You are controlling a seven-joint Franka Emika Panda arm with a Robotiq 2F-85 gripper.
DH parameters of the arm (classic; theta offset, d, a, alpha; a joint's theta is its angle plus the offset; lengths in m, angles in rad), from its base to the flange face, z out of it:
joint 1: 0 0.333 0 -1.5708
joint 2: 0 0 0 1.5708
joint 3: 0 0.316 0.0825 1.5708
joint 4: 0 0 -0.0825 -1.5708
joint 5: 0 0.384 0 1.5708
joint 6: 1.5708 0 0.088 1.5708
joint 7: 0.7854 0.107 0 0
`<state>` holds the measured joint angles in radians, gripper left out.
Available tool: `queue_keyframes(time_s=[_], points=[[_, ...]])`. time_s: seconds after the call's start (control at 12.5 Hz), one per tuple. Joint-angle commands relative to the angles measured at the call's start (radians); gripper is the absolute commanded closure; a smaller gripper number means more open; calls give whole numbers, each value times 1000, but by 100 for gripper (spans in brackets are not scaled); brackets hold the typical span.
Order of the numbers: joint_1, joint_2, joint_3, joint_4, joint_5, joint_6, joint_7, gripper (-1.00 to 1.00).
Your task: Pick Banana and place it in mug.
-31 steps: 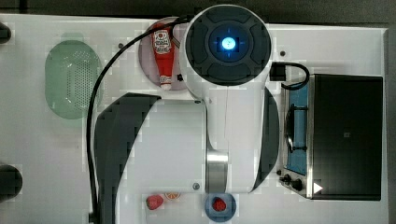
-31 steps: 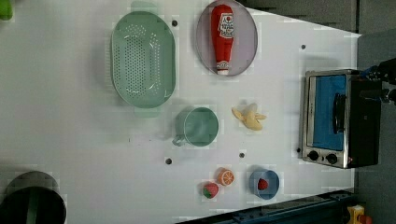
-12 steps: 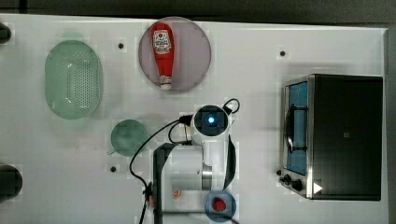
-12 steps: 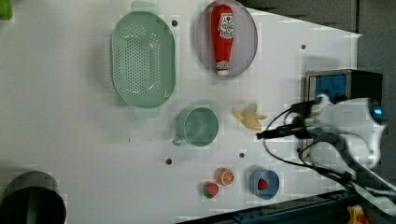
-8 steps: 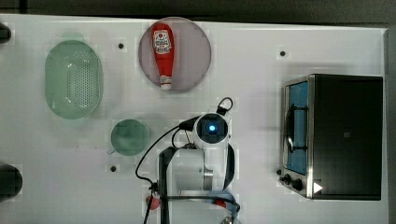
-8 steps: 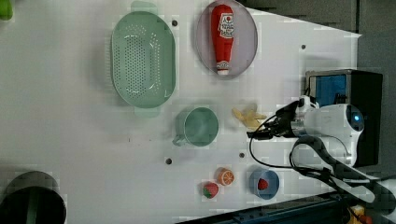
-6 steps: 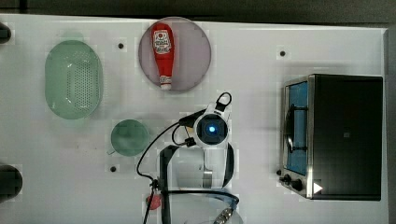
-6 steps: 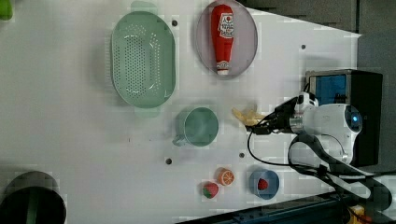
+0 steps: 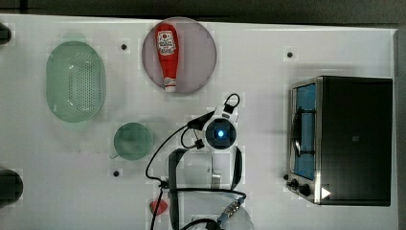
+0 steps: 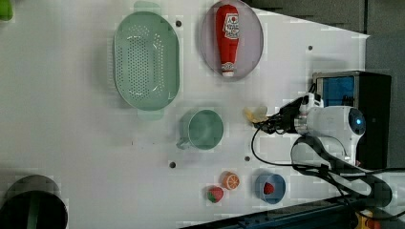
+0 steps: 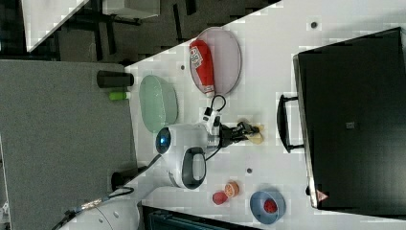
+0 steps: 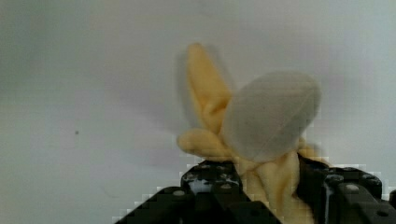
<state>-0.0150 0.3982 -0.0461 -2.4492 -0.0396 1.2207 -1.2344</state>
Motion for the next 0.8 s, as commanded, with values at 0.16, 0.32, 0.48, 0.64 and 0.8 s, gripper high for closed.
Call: queue_keyframes(time_s=[0.16,0.32,0.48,0.64,0.8], points=[[-11,-56,9,-1,20,-3,-28,36],[-11,-121,-3,-1,20,-25,-24,36],[-12,-237,-9,4,20,-160,-23,36],[-10,-362,-6,34,20,-377,-16,36],[-8,-468,5,81,20,-551,-12,36]])
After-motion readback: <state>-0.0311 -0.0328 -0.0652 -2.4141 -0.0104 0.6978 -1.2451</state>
